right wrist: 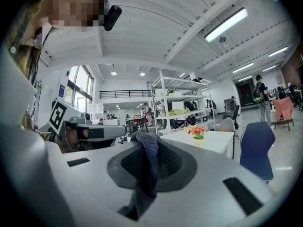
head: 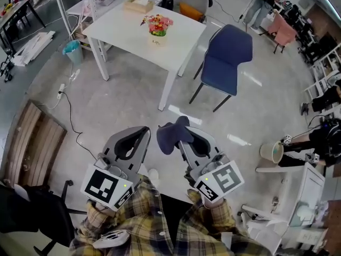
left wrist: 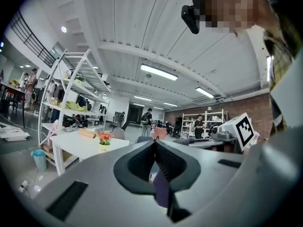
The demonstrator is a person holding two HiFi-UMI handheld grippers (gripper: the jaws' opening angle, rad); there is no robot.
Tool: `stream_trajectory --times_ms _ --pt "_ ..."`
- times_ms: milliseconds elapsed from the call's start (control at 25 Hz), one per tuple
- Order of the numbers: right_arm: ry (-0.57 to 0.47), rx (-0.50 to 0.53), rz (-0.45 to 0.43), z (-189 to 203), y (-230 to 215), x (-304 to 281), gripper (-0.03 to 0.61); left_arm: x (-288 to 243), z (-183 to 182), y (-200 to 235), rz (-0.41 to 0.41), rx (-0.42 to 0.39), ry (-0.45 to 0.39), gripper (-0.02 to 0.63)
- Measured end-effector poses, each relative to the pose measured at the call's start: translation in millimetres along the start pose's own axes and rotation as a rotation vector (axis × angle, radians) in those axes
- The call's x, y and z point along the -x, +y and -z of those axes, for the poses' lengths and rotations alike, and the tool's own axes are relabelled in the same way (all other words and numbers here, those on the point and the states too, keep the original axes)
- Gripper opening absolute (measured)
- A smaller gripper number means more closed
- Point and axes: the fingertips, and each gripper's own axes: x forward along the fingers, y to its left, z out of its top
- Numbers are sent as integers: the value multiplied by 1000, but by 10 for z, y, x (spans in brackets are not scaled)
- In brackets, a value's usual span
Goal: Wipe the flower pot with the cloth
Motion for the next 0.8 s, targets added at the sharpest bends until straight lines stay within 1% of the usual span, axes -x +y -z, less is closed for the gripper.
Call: stream_trajectory --times_ms 160,360,600,800 --pt "19 -9 -2 51 -50 -167 17 -42 37 210 -20 16 4 9" --pt "25 -18 23 51 -206 -554 17 -203 14 632 -18 24 10 9" --pt "31 -16 58 -73 -428 -1263 17 -526 -163 1353 8 18 11 9" --pt "29 -3 99 -217 -612 -1915 17 -813 -360 1984 53 5 7 9"
